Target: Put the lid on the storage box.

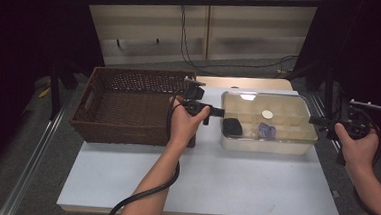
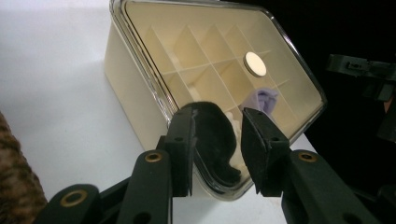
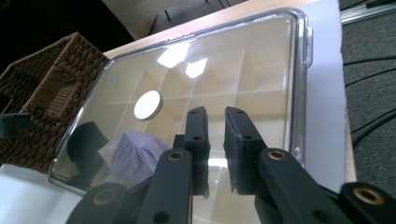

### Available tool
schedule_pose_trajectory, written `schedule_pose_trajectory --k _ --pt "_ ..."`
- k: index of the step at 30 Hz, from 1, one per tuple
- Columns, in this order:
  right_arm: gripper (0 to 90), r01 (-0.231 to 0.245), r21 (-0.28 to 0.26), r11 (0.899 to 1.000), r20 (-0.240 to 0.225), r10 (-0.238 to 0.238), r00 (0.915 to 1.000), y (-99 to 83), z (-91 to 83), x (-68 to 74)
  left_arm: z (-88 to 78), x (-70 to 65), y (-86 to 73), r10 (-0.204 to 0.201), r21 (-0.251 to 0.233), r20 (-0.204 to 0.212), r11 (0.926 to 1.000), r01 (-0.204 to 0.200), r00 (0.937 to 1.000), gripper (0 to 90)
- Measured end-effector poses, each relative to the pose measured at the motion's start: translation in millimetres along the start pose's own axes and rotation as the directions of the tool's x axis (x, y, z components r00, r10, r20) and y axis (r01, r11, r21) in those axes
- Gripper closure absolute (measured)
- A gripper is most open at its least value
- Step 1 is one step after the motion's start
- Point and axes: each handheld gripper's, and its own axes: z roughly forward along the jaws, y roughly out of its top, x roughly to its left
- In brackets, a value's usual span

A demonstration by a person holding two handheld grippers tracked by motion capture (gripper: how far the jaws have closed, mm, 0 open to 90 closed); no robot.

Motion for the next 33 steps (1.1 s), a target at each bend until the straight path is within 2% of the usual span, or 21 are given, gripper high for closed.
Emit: schedule_pose_trajectory --k 5,12,27,33 --pt "84.8 0.013 0.015 1.0 -0.002 -0.012 0.9999 -5.5 -0.4 5.3 -2.8 2.6 -6.8 0.006 0.012 0.011 0.9999 -0.006 0.9999 66.6" --pt "86.0 0.026 0.031 0.999 -0.014 -0.026 0.9996 -11.8 0.8 12.4 -9.2 -0.6 -14.2 0.018 0.015 0.027 0.9997 -0.018 0.9995 68.8" --pt "64.3 0.075 0.042 0.996 -0.053 -0.073 0.9959 -20.1 0.7 33.6 -24.7 -7.3 -22.9 0.053 0.008 0.045 0.9986 -0.053 0.9976 60.6" --pt "61.0 0.084 0.048 0.995 -0.075 -0.08 0.9939 -21.8 2.6 39.1 -26.5 -8.3 -26.8 0.063 0.014 0.05 0.9978 -0.064 0.9967 57.1"
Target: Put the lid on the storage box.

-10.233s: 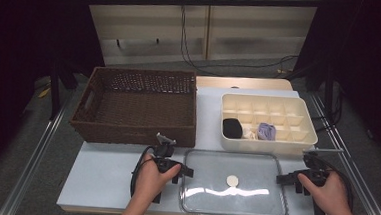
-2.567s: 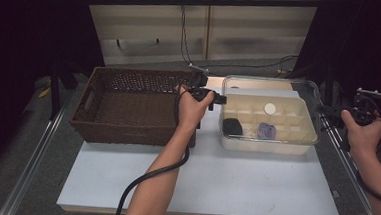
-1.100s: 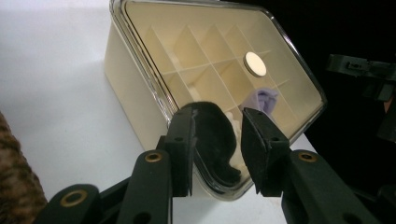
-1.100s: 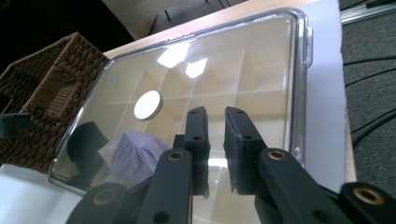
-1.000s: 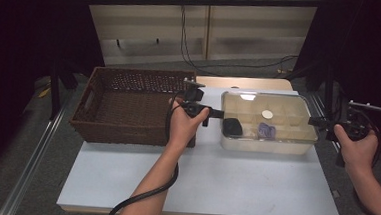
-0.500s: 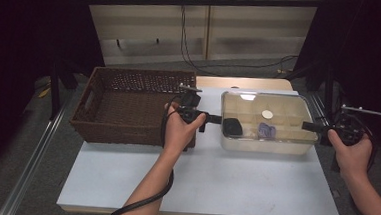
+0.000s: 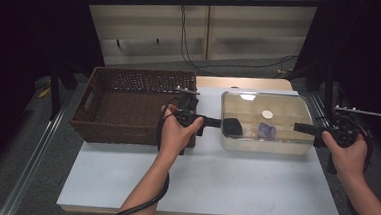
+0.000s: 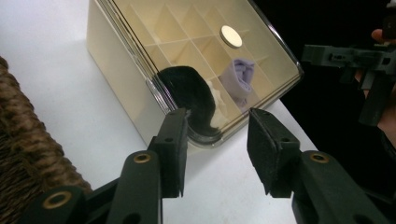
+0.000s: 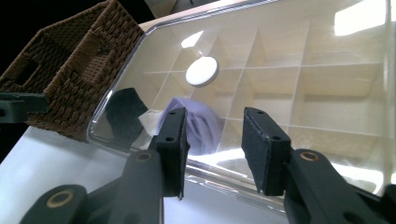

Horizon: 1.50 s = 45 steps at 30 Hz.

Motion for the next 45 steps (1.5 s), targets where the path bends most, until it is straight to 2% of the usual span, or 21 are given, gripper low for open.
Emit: schedule_pose_trajectory --k 9,14,20,33,45 --pt "59.7 0.023 0.018 1.0 -0.031 -0.023 0.9993 -5.1 2.8 10.5 -5.4 -2.9 -4.2 0.026 -0.001 0.01 0.9997 -0.026 0.9996 53.0" --pt "58.7 0.035 0.021 0.999 -0.05 -0.034 0.9982 -7.8 0.2 16.5 -7.1 -4.8 -7.2 0.031 -0.008 0.021 0.9995 -0.031 0.9993 47.8" --pt "58.0 0.043 0.024 0.999 -0.057 -0.042 0.9975 -10.7 -2.7 21.0 -10.6 -7.1 -12.6 0.055 -0.003 0.025 0.9985 -0.055 0.9982 44.0" --pt "57.7 0.077 0.044 0.996 -0.083 -0.074 0.9939 -21.7 -6.5 30.5 -15.1 -11.9 -25.1 0.072 -0.005 0.056 0.9974 -0.072 0.9958 42.6" --pt "57.5 0.085 0.059 0.995 -0.123 -0.078 0.9893 -35.3 -6.1 37.4 -14.1 -14.5 -38.7 0.08 0.001 0.075 0.9968 -0.08 0.994 41.8"
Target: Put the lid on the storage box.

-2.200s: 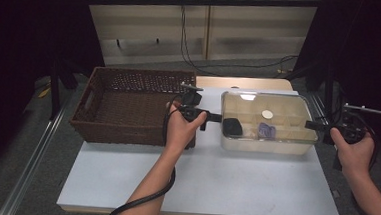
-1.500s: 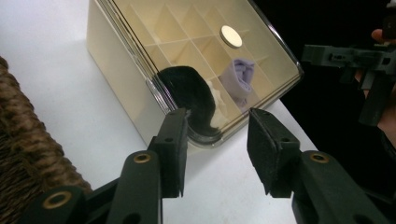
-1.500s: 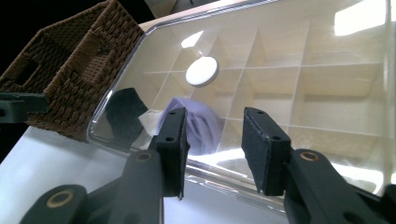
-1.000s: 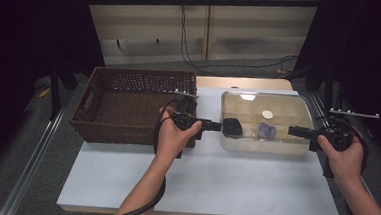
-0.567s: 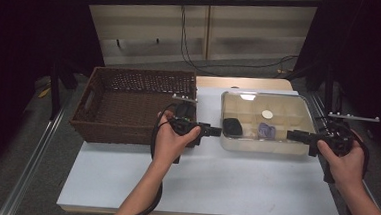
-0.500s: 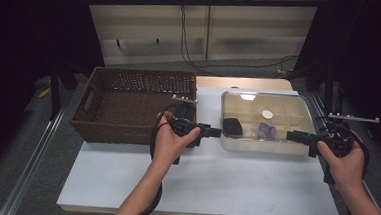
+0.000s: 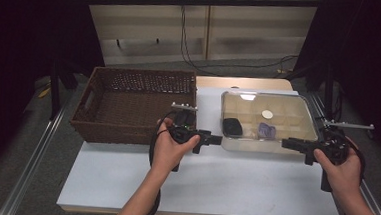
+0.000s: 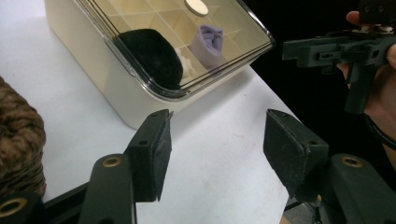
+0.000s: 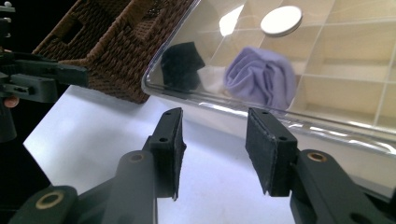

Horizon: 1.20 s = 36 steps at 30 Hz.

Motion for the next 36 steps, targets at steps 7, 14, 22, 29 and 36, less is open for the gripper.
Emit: schedule_pose_trajectory --k 7,14,22,29,36 --pt "59.8 0.009 0.01 1.0 -0.016 -0.009 0.9998 -7.3 4.5 2.8 -0.4 2.1 -8.8 0.002 0.007 -0.001 1.0 -0.002 1.0 41.6" --pt "52.2 0.015 0.019 1.0 -0.037 -0.014 0.9992 -13.7 10.2 5.9 -2.2 4.6 -17.0 0.007 0.009 0.0 0.9999 -0.007 1.0 38.4" --pt "38.9 0.053 0.041 0.998 -0.073 -0.05 0.9961 -24.7 21.0 9.1 -1.9 10.7 -29.7 0.028 0.015 -0.004 0.9995 -0.028 0.9996 26.6" --pt "29.2 0.084 0.047 0.995 -0.106 -0.078 0.9913 -28.9 26.5 14.7 -4.3 15.1 -36.9 0.04 0.0 -0.013 0.9992 -0.04 0.9991 20.1" --pt "24.1 0.101 0.052 0.994 -0.106 -0.095 0.9897 -32.7 31.4 15.1 -5.7 21.5 -44.9 0.057 0.004 -0.042 0.9984 -0.057 0.9975 14.7"
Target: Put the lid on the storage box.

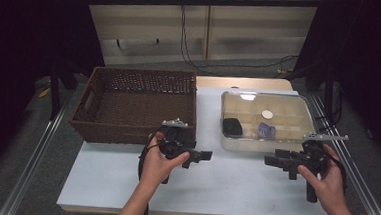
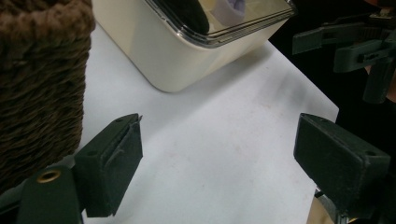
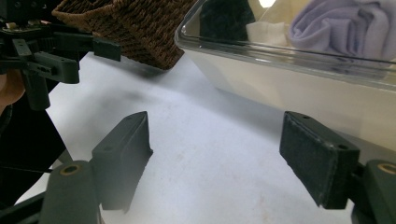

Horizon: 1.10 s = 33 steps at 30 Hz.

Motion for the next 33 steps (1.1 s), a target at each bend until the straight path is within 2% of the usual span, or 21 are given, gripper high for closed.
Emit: schedule_pose_trajectory --k 3,5,7,11,25,33 --pt "22.8 0.001 0.005 1.0 0.0 -0.001 1.0 -1.6 1.6 -0.1 0.6 1.8 -3.8 0.01 -0.007 -0.002 0.9999 -0.01 1.0 13.4" --pt "21.8 0.005 0.007 1.0 0.0 -0.005 1.0 -2.6 3.3 0.0 0.6 4.7 -6.9 0.033 -0.009 -0.02 0.9994 -0.033 0.9992 12.1" --pt "21.8 0.012 0.003 1.0 0.005 -0.012 0.9999 -3.1 3.7 -0.1 0.1 6.0 -7.5 0.042 -0.005 -0.021 0.9991 -0.042 0.9989 12.1" --pt "21.6 0.019 0.008 1.0 0.007 -0.019 0.9998 -5.0 5.1 0.5 -2.2 6.7 -9.8 0.035 0.007 -0.024 0.9994 -0.035 0.9991 11.9" --pt "20.8 0.035 0.026 0.999 0.009 -0.035 0.9993 -14.1 13.2 0.7 -6.8 13.3 -20.1 0.072 0.024 -0.043 0.9972 -0.071 0.9965 11.7" --pt "20.6 0.051 0.034 0.998 0.01 -0.051 0.9986 -18.4 18.3 1.8 -10.7 17.8 -25.7 0.065 0.018 -0.054 0.9978 -0.064 0.9964 9.7"
